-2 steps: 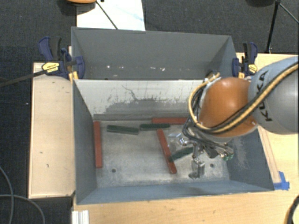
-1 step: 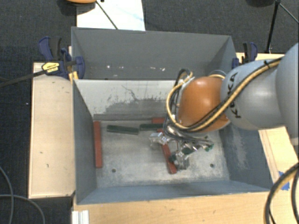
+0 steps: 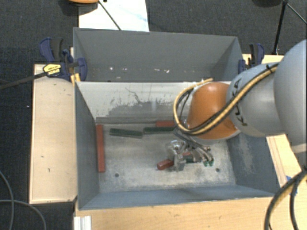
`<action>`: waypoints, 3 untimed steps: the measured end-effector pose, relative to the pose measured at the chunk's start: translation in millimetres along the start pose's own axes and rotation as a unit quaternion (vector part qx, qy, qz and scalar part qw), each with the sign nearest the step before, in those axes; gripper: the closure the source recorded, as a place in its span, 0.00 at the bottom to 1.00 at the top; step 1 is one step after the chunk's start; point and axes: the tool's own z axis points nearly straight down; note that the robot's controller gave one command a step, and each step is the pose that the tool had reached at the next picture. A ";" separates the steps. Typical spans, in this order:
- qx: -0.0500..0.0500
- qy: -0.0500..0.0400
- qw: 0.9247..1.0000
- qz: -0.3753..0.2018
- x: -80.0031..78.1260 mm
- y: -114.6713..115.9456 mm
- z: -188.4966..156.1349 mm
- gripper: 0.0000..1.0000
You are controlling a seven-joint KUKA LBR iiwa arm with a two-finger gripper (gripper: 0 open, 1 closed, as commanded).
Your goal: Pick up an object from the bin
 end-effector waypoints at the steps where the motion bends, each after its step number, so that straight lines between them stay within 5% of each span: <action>1: 0.000 0.000 1.000 0.000 0.0 -0.1 0.0 1.00; 3: 0.000 -0.001 1.000 -0.001 -0.2 -0.1 -1.1 1.00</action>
Offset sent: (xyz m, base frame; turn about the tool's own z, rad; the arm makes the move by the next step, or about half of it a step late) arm 0.0000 0.0000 0.0016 0.0000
